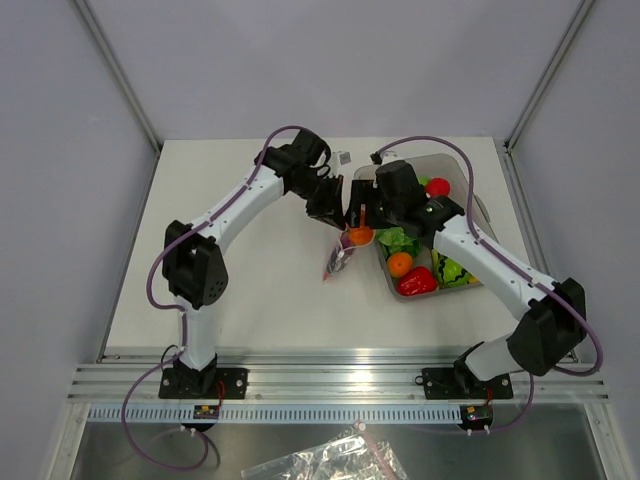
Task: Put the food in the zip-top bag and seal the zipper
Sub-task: Place the fake vegetable in the zipper food storage bag, then adjust the zipper food storage bag at the center of the board.
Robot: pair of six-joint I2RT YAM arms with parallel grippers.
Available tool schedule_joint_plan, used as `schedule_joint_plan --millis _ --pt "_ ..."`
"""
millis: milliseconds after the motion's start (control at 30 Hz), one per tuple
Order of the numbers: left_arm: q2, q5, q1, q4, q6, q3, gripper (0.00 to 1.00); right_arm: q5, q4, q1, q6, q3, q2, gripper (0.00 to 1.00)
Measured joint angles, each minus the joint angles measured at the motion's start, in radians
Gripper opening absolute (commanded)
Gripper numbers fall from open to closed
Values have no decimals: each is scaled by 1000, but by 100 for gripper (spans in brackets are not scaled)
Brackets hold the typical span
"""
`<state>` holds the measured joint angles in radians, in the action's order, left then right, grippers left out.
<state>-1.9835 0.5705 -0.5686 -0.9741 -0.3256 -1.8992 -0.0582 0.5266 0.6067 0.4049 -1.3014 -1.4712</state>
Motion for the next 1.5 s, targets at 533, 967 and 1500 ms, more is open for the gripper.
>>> schedule_joint_plan --millis 533,967,1500 --pt "0 7 0 8 1 0 0 -17 -39 3 18 75 59 61" --pt "0 10 3 11 3 2 0 -80 -32 3 46 168 79 13" --pt "19 -3 73 -3 18 5 0 -83 -13 3 -25 28 103 0"
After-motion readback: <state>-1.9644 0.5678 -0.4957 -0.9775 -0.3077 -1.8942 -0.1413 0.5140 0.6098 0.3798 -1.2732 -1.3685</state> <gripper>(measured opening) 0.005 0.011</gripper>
